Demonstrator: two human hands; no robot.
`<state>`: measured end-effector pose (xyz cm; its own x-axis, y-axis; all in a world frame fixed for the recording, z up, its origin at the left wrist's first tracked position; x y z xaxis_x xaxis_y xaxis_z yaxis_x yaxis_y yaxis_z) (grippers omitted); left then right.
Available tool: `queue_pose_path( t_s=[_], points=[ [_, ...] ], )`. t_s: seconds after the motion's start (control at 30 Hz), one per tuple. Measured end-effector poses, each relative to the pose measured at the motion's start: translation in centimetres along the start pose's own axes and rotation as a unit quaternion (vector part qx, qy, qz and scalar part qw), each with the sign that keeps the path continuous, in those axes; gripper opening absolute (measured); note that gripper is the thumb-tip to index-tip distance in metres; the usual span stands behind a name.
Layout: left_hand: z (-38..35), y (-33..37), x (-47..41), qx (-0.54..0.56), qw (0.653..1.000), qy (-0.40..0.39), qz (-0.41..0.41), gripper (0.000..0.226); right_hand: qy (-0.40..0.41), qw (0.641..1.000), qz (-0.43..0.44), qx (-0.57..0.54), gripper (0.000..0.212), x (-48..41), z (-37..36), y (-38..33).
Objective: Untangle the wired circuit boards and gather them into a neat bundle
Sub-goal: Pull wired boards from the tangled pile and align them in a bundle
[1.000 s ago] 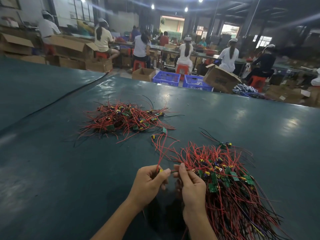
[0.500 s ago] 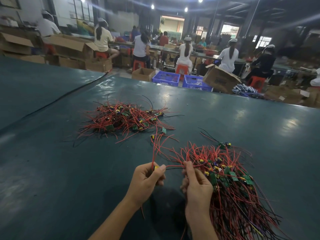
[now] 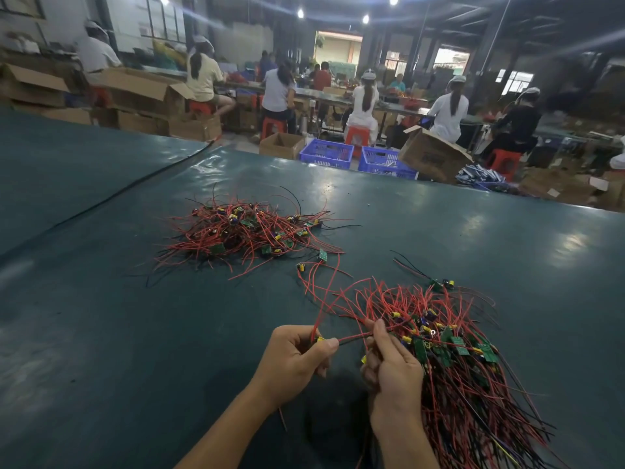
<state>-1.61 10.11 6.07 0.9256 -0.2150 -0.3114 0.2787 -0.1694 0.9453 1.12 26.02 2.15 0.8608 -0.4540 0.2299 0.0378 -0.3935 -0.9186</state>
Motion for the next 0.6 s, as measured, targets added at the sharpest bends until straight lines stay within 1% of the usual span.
queue_pose_path(
  t_s=[0.1,0.23,0.33,0.4,0.47,0.5,0.6],
  points=[
    [0.4,0.4,0.0,0.010,1.000,0.006,-0.001,0.035,0.008,0.999,0.008,-0.048,0.017,-0.5,1.0,-0.8],
    [1.9,0.6,-0.2,0.005,0.998,0.055,-0.006,0.033,0.005,0.998,0.032,-0.063,0.020,-0.8,1.1,-1.5],
    [2.7,-0.3,-0.3,0.002,0.996,0.084,0.034,0.029,-0.007,0.997,0.037,-0.070,0.021,-0.8,0.7,-1.5],
    [2.8,-1.0,-0.4,0.004,0.995,0.079,0.066,0.021,-0.004,0.997,0.037,-0.073,0.021,-0.8,1.0,-1.6],
    [2.6,-1.3,-0.4,0.031,0.993,0.074,0.086,0.019,-0.004,0.996,0.039,-0.075,0.020,-0.8,1.2,-1.6],
    [2.6,-1.5,-0.4,0.056,0.991,0.080,0.095,0.023,-0.007,0.996,0.041,-0.078,0.019,-0.8,1.2,-1.7],
    [2.8,-2.3,-0.3,0.172,0.968,0.124,0.132,0.027,-0.025,0.995,0.041,-0.092,0.019,-0.6,0.8,-1.7]
  ],
)
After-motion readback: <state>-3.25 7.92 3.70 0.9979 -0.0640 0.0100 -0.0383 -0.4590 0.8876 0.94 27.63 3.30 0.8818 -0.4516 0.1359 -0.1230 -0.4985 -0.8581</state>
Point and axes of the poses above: each hand's wrist, its own x-axis away from the middle knuckle, its own z-axis out of the back of the hand, y = z × x, the point moved 10 cm from there along -x, towards the middle knuckle, and after that the axes turned 7 degrees about x, right-handed, at the moved point
